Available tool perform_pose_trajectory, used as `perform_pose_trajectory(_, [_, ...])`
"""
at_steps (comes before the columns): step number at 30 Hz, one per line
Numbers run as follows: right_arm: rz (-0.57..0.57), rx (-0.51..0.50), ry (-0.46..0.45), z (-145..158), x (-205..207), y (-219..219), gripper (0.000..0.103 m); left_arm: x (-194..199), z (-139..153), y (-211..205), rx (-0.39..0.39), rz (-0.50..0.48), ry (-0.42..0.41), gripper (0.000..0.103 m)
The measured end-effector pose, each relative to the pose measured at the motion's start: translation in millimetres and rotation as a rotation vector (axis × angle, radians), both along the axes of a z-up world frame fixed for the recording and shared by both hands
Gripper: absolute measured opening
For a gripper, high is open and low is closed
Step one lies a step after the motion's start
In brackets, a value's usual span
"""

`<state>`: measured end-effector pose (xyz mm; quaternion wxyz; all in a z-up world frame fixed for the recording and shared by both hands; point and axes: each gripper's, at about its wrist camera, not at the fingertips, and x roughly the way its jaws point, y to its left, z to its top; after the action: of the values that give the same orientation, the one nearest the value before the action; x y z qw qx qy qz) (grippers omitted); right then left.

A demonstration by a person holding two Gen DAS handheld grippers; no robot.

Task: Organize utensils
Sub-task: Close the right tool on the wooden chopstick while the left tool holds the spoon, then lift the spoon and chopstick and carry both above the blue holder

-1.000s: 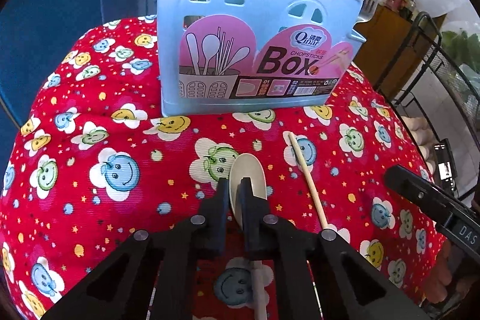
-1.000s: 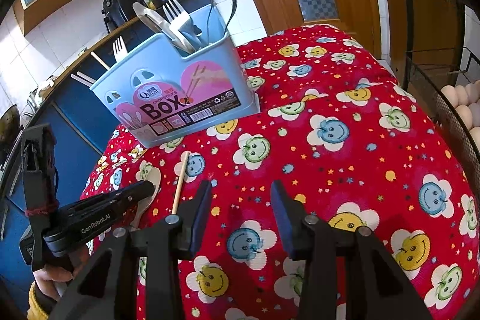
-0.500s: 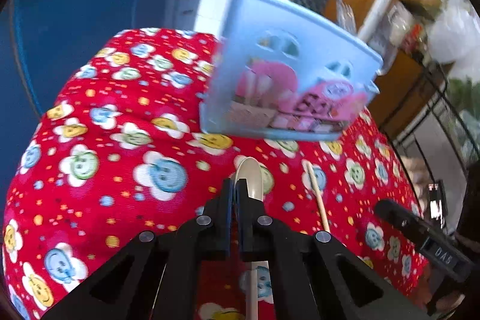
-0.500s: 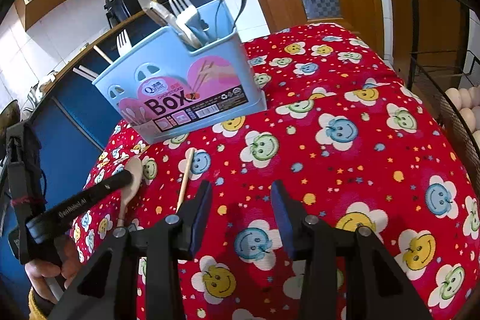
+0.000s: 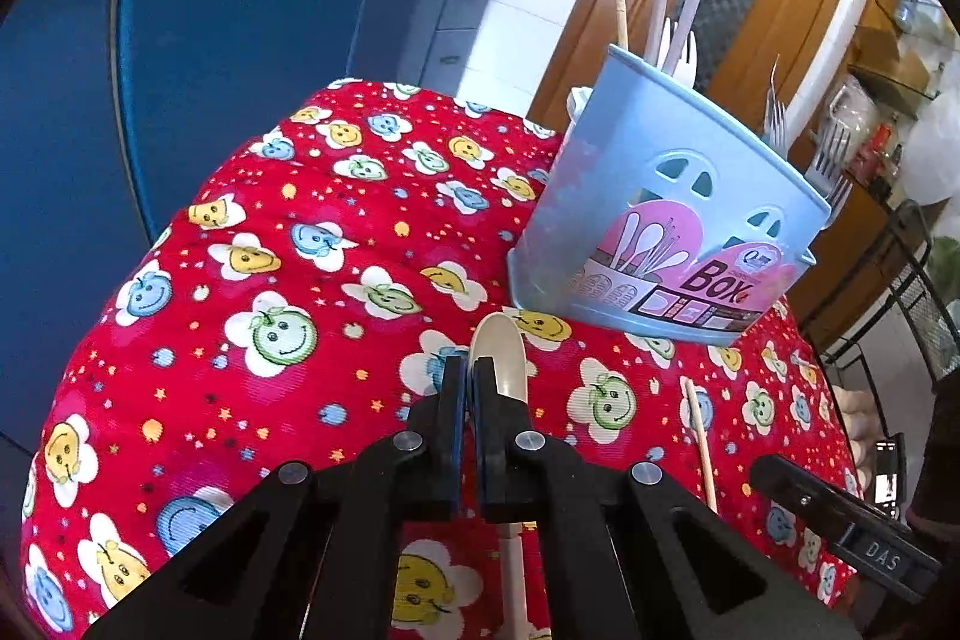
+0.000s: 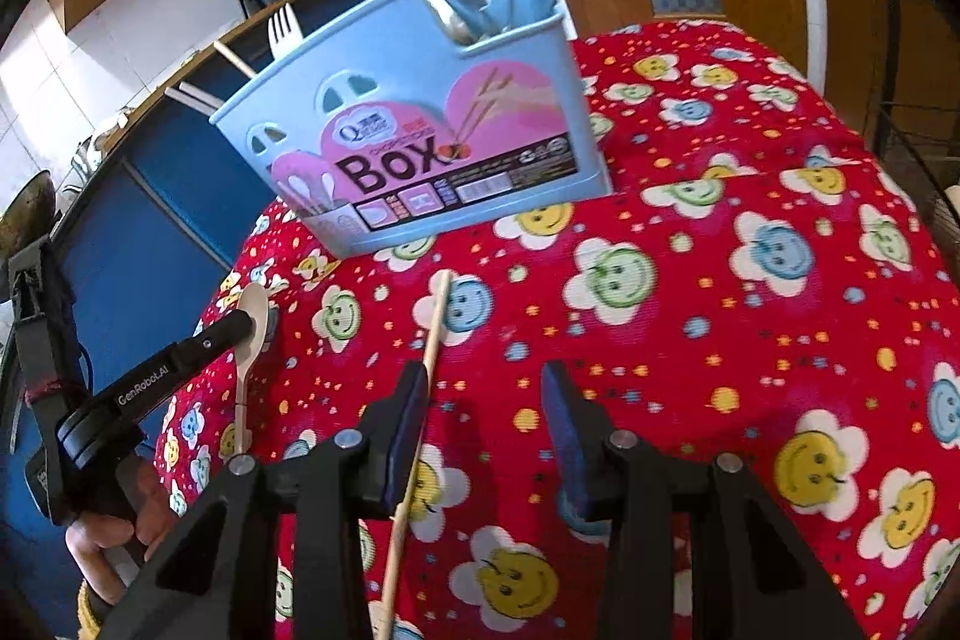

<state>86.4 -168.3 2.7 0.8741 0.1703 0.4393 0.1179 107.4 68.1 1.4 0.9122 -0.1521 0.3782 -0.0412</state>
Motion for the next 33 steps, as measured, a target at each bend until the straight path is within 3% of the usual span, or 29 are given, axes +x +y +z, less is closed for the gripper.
perform_pose_trajectory(5, [0.055, -0.007, 0.021, -0.7, 13.0, 14.8, 0.042, -2.0, 2.8, 0.8, -0.005, -0.006, -0.015, 0.002])
perform_pose_trajectory(19, [0.112, -0.104, 0.078, -14.4, 38.5, 36.2, 0.014, -7.5, 14.6, 0.8, -0.019, -0.021, -0.061, 0.002])
perform_pose_trajectory(25, [0.108, -0.071, 0.075, -16.0, 38.5, 29.8, 0.006, -12.9, 22.5, -4.6, -0.019, -0.033, -0.087, 0.002])
perform_pose_trajectory(33, [0.083, 0.007, 0.005, 0.0, 19.5, 11.7, 0.006, -20.9, 37.1, -10.1, -0.027, -0.046, -0.131, 0.002])
